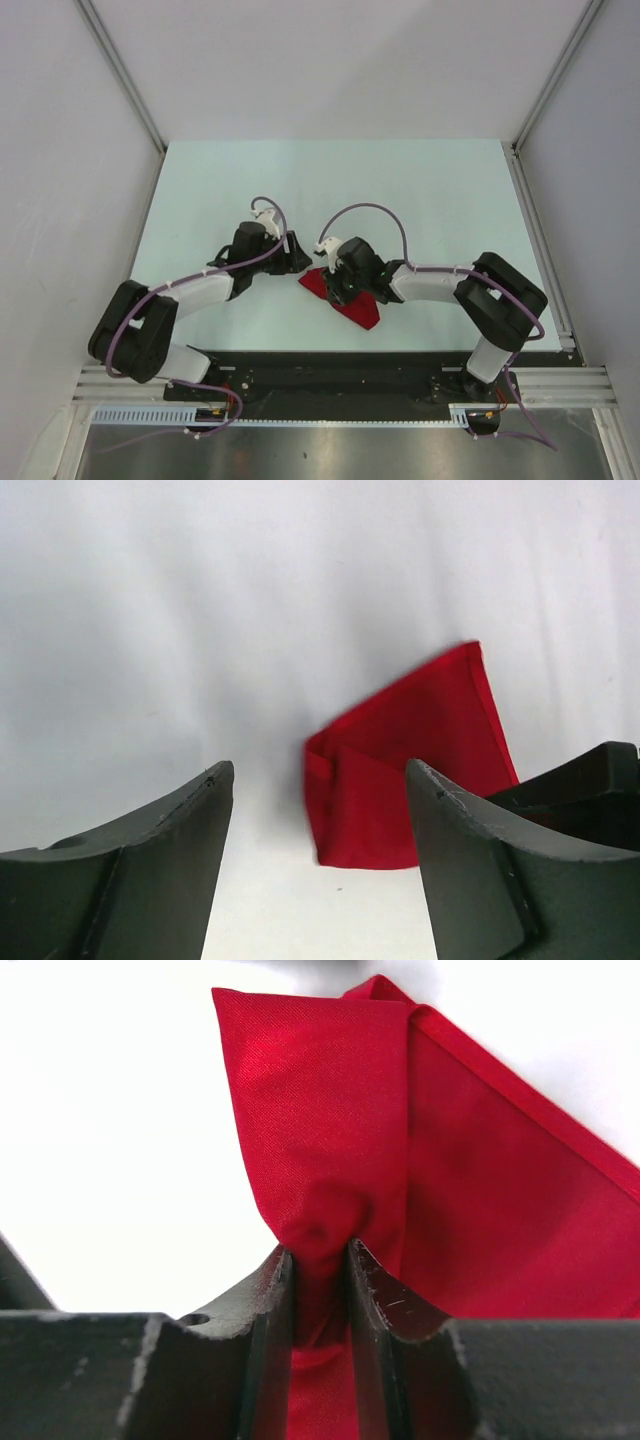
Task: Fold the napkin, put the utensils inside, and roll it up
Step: Roll the napkin with the utensil
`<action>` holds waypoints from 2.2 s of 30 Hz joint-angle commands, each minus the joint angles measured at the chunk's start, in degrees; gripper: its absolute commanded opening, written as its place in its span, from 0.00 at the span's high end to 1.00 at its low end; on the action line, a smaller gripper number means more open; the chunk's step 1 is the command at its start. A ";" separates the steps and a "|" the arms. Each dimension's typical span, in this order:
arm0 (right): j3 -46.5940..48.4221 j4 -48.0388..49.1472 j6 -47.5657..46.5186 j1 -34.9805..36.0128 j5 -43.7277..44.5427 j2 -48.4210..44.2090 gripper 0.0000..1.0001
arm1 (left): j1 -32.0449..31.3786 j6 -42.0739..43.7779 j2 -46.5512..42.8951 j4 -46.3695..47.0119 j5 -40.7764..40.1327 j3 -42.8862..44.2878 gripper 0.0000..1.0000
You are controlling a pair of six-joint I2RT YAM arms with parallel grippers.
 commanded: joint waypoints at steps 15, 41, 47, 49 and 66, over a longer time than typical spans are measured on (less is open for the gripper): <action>-8.17 12.17 13.33 -14.02 -38.24 10.58 0.76 | 3.13 0.49 -13.08 12.00 6.36 -13.33 0.28; -4.22 7.00 12.81 -18.76 -40.09 14.29 0.51 | -3.99 -1.27 3.00 22.03 9.10 -8.50 0.79; -0.80 -1.79 8.16 -19.56 -36.49 7.52 0.31 | -4.17 -0.21 5.47 17.38 8.39 -5.42 0.87; 0.18 -6.54 6.83 -19.73 -33.95 5.16 0.30 | -4.26 0.05 6.52 16.49 8.57 -4.28 0.88; 0.88 -12.17 -2.31 -2.35 10.32 -15.95 0.22 | -5.31 0.58 10.92 14.38 9.27 -1.29 0.90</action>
